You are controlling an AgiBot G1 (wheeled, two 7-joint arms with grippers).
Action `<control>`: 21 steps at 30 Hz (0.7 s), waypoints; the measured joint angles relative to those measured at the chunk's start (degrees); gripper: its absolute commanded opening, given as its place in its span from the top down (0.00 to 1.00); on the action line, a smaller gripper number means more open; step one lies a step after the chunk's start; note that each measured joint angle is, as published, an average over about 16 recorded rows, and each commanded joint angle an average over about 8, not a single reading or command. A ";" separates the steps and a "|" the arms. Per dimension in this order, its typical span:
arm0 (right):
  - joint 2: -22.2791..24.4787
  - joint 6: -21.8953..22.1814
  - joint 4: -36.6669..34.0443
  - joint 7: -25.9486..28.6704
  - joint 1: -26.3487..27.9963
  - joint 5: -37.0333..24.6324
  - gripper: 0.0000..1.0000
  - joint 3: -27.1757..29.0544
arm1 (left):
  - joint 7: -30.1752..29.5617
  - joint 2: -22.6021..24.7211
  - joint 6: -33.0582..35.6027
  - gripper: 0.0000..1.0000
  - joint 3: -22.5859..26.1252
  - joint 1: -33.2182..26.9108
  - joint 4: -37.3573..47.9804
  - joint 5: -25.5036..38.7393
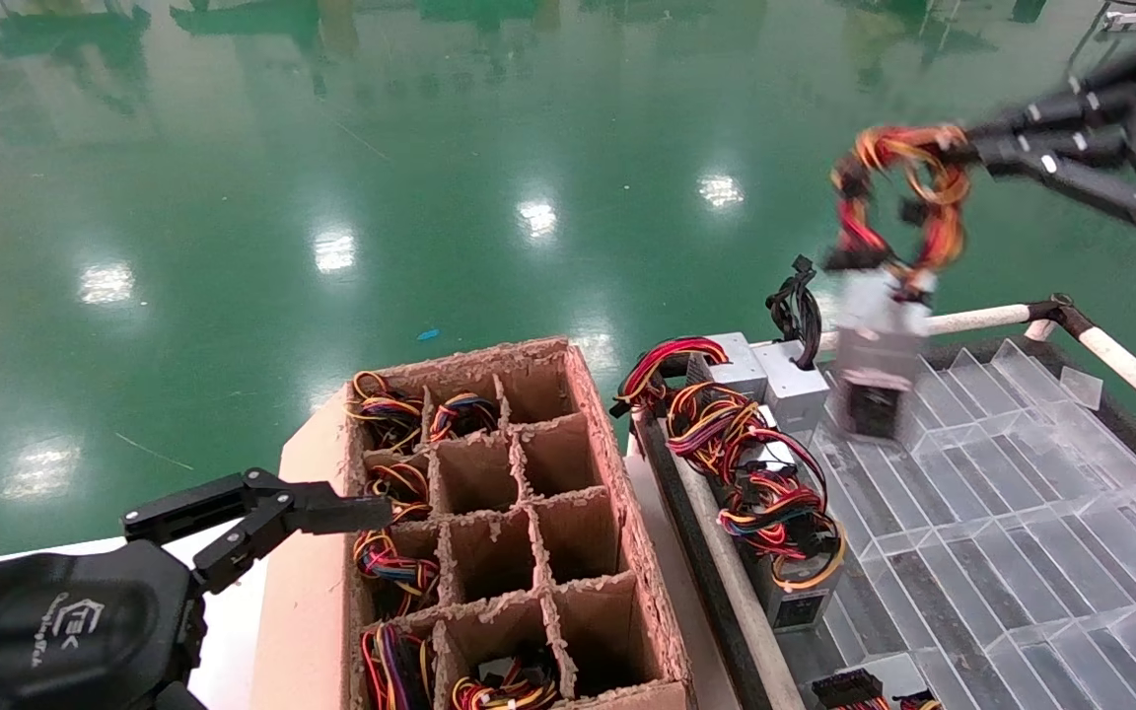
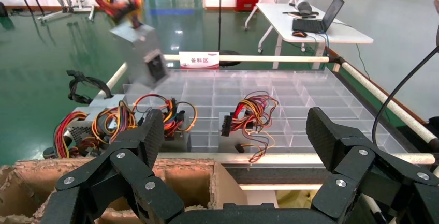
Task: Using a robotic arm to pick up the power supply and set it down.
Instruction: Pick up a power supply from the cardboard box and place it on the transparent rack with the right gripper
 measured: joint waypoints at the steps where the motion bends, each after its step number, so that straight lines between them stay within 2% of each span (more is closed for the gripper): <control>1: 0.26 -0.13 -0.77 -0.79 0.23 -0.69 1.00 -0.55 | 0.00 0.00 0.00 0.00 0.00 0.00 0.00 0.00; 10: 0.65 -0.27 -5.70 -8.49 0.29 -4.80 1.00 -4.72 | 0.01 -0.01 -0.01 0.00 0.01 0.00 0.00 -0.01; 21: -2.96 1.68 -7.76 -17.54 -0.28 -7.70 1.00 -7.93 | 0.01 -0.01 -0.01 0.00 0.03 -0.01 0.00 -0.02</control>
